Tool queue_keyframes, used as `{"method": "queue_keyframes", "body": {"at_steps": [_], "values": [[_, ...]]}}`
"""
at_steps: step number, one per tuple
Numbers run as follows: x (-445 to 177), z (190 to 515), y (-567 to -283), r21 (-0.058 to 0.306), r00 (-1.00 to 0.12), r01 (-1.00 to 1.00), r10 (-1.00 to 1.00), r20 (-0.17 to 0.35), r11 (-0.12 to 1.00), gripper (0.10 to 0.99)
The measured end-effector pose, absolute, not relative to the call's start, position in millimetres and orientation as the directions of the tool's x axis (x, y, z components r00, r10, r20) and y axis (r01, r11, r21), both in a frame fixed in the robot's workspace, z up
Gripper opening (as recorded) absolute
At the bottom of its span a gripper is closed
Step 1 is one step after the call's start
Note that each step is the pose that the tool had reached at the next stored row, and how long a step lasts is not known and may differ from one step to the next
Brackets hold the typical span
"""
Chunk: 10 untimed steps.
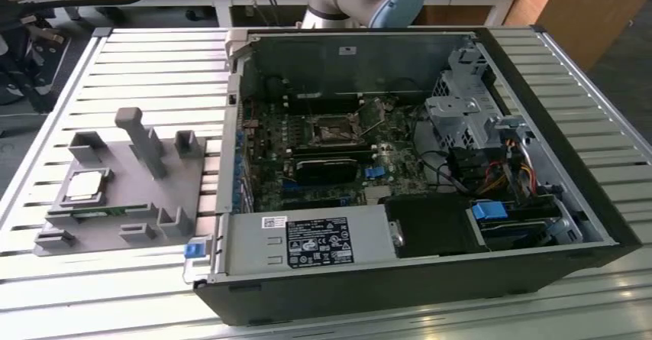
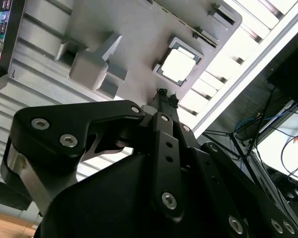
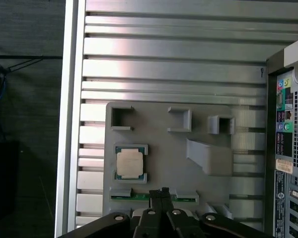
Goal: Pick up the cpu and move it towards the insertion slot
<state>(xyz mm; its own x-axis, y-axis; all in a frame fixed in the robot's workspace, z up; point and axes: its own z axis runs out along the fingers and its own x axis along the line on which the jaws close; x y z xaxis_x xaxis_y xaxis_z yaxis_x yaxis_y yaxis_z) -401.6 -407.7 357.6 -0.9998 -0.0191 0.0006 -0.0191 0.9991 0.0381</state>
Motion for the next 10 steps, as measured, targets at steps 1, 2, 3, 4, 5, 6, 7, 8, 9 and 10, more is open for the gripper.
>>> {"method": "queue_keyframes", "body": {"at_steps": [1, 2, 3, 4, 5, 6, 7, 8, 9, 10], "values": [[-403.3, 357.4, -407.7, 0.038, -1.000, -0.019, -0.019, 0.000, 0.999, 0.106], [-404.2, 357.2, -407.7, 0.038, -1.000, -0.019, -0.019, 0.000, 0.999, 0.106], [-404.9, 357.0, -407.7, 0.038, -1.000, -0.019, -0.019, 0.000, 0.999, 0.106], [-405.7, 356.7, -407.7, 0.038, -1.000, -0.019, -0.019, 0.000, 0.999, 0.106], [-406.4, 356.4, -407.7, 0.038, -1.000, -0.019, -0.019, 0.001, 0.999, 0.106], [-406.6, 356.1, -407.7, 0.038, -1.000, -0.019, -0.019, 0.000, 0.999, 0.106], [-406.6, 355.9, -407.8, 0.037, -1.000, -0.019, -0.019, 0.001, 0.999, 0.106], [-406.8, 355.6, -407.8, 0.037, -1.000, -0.019, -0.019, 0.001, 0.999, 0.106], [-407.0, 355.2, -407.8, 0.036, -1.000, -0.019, -0.019, 0.001, 0.999, 0.106], [-407.1, 354.9, -407.9, 0.036, -1.000, -0.019, -0.019, 0.001, 0.999, 0.106]]}}
